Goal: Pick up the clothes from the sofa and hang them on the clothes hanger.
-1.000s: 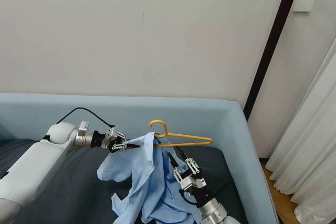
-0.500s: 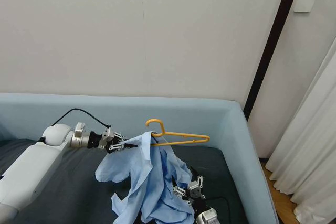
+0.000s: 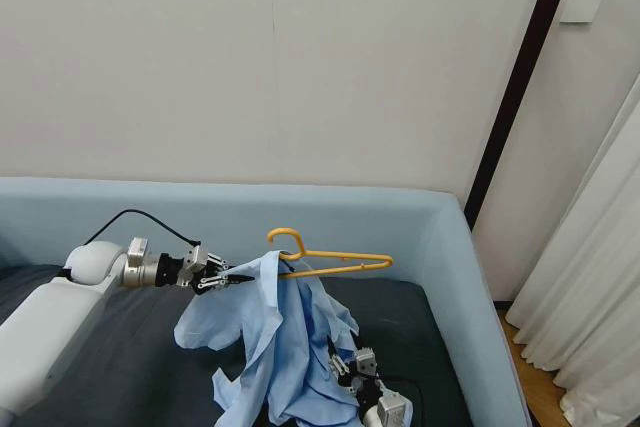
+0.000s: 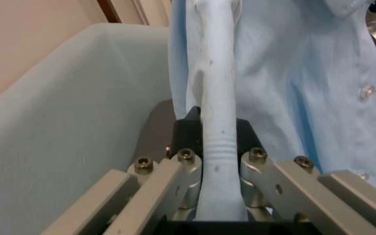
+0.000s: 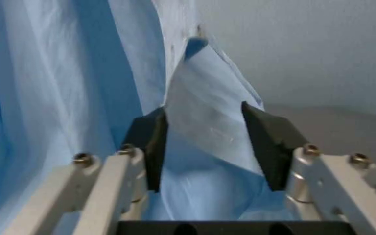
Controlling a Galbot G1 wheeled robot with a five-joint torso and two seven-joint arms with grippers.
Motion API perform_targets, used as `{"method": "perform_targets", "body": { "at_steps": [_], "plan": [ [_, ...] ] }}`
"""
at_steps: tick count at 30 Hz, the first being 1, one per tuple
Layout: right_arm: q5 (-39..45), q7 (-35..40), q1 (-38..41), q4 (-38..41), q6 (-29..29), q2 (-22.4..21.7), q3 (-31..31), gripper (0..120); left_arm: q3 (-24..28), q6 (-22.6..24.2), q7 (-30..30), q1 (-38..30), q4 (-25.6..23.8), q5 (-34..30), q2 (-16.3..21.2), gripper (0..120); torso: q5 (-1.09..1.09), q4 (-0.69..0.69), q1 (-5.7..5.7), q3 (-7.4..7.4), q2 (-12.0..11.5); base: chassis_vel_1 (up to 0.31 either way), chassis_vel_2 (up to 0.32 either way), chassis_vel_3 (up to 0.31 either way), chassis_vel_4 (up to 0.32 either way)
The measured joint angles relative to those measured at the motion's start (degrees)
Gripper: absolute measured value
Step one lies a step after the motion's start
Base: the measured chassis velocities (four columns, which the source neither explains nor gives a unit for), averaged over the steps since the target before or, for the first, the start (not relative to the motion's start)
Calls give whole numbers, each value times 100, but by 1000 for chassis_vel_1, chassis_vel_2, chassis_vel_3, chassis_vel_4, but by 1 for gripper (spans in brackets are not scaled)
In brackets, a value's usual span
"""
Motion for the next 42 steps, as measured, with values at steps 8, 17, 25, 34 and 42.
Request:
{"method": "perform_targets", "body": {
  "at_steps": [8, 17, 25, 34, 42],
  "plan": [
    [23, 60, -52, 60, 71, 70, 138, 15, -53, -60, -21, 48, -3, -9, 5, 4, 0, 1, 0, 0, 0, 0, 0, 0, 0],
    [19, 162, -96, 330, 245, 83, 495, 0, -57, -94, -30, 45, 60, 16, -33, 4, 1, 2, 0, 0, 0, 0, 0, 0, 0],
    [469, 186, -110, 1068, 122, -203, 1220, 0, -66, -200, 59, -3, 190, -6, -111, 4, 1, 1, 1, 0, 0, 0, 0, 0, 0],
    [801, 229, -23, 1737, -346, -525, 1841, 0, -17, -234, 264, -133, 248, -105, -137, 4, 1, 1, 1, 0, 0, 0, 0, 0, 0],
    [454, -290, 53, 2156, -124, -664, 2046, 0, -9, -247, 135, -247, 220, 96, -78, 4, 1, 1, 1, 0, 0, 0, 0, 0, 0]
  ]
}}
